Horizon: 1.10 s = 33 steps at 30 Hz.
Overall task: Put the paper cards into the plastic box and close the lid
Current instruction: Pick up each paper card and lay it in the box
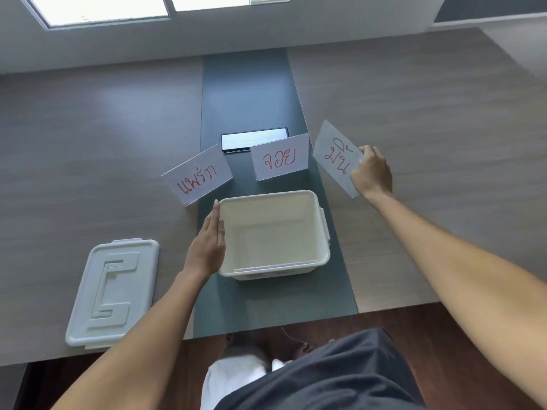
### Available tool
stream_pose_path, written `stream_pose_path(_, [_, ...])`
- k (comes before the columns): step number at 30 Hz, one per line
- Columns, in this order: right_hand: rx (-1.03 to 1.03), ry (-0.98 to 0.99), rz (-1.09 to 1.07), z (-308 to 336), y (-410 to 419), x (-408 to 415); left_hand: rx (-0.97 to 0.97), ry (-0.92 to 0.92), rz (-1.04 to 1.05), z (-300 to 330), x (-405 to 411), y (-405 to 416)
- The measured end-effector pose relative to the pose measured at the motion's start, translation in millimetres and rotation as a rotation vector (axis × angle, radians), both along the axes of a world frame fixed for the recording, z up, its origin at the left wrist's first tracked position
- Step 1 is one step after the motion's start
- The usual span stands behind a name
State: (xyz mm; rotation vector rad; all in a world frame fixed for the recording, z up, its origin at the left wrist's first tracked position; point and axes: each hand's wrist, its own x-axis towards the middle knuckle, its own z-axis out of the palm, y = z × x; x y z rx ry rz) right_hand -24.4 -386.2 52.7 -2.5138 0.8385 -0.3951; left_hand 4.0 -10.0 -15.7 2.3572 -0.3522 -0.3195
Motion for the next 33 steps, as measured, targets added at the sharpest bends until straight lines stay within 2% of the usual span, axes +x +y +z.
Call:
stream_pose_path(4, [-0.040, -0.170, 0.014, 28, 11, -9, 0.001, 0.003, 0.009, 1, -1, 1])
stream_pose_path(8, [0.016, -0.324, 0.097, 49, 27, -21, 0.016, 0.012, 0.011, 1, -1, 0])
stream_pose_path(13, [0.095, -0.379, 0.271, 72, 56, -34, 0.019, 0.013, 0.008, 2, -2, 1])
stream_pose_path(24, [0.464, -0.079, 0.546, 67, 87, -63, -0.008, 0.036, 0.003, 4, -1, 1])
stream_pose_path(29, [0.434, 0.092, 0.643, 48, 89, -67, -0.044, 0.048, 0.011, 4, -2, 1])
stream_pose_path(33, [0.328, 0.218, 0.711, 30, 91, -68, -0.057, 0.044, 0.002, 2, -2, 1])
